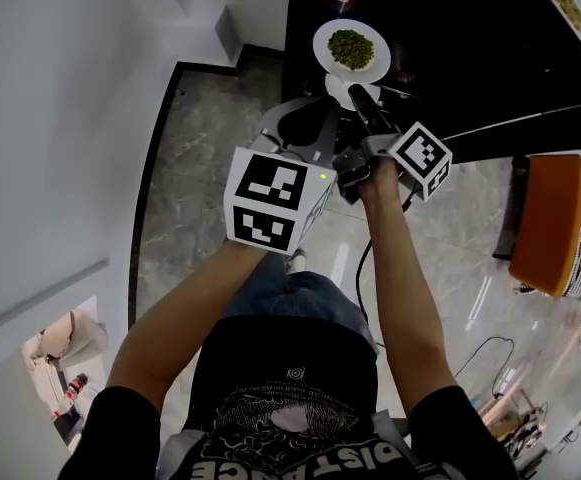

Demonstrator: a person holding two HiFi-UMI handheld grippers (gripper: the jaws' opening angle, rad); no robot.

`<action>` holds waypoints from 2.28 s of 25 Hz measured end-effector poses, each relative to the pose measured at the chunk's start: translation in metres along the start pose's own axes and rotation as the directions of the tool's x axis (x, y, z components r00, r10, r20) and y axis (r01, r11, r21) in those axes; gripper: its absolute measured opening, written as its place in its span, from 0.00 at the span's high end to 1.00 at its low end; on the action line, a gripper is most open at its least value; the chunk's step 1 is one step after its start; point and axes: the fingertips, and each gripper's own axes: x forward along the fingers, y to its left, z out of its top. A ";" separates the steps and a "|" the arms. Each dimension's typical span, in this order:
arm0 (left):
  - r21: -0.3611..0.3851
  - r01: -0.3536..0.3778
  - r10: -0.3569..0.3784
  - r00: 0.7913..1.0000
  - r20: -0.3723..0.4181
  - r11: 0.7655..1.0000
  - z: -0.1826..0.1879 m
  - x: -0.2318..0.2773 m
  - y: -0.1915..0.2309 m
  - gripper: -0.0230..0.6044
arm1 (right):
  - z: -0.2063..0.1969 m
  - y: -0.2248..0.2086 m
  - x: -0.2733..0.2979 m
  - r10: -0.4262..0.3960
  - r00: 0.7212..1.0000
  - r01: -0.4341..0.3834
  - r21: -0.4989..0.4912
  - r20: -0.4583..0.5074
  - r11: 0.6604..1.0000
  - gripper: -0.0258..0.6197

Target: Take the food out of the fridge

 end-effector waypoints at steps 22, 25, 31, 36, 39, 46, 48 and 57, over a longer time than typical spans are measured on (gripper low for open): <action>-0.003 0.016 -0.016 0.999 -0.044 1.000 -0.008 0.026 0.025 0.96 | 0.006 -0.049 0.043 -0.047 0.998 0.032 0.410 0.028 0.911 0.91; 0.000 0.012 -0.012 0.999 -0.049 1.000 -0.007 0.022 0.026 0.96 | 0.006 -0.049 0.041 -0.060 0.998 0.044 0.421 0.026 0.906 0.92; -0.001 -0.004 0.004 0.998 -0.055 1.000 -0.004 0.017 0.028 0.96 | 0.006 -0.047 0.040 -0.091 0.996 0.081 0.449 0.001 0.890 0.92; -0.004 -0.009 0.009 0.998 -0.063 1.000 -0.005 0.018 0.027 0.96 | 0.004 -0.043 0.039 -0.102 0.994 0.104 0.457 -0.029 0.884 0.94; -0.006 -0.009 0.009 0.998 -0.068 1.000 -0.007 0.020 0.025 0.96 | 0.006 -0.043 0.039 -0.065 0.998 0.065 0.463 -0.016 0.884 0.94; -0.004 -0.014 0.014 0.997 -0.077 1.000 -0.009 0.015 0.017 0.96 | 0.009 -0.033 0.029 0.024 1.000 -0.023 0.385 0.002 0.923 0.95; -0.002 -0.015 0.015 0.997 -0.077 1.000 -0.010 0.012 0.013 0.96 | 0.009 -0.031 0.021 0.045 0.999 -0.044 0.367 0.006 0.929 0.95; 0.015 -0.046 0.047 0.998 -0.052 0.999 0.002 -0.013 -0.003 0.96 | -0.007 0.010 -0.034 0.093 0.996 -0.088 0.339 0.001 0.937 0.95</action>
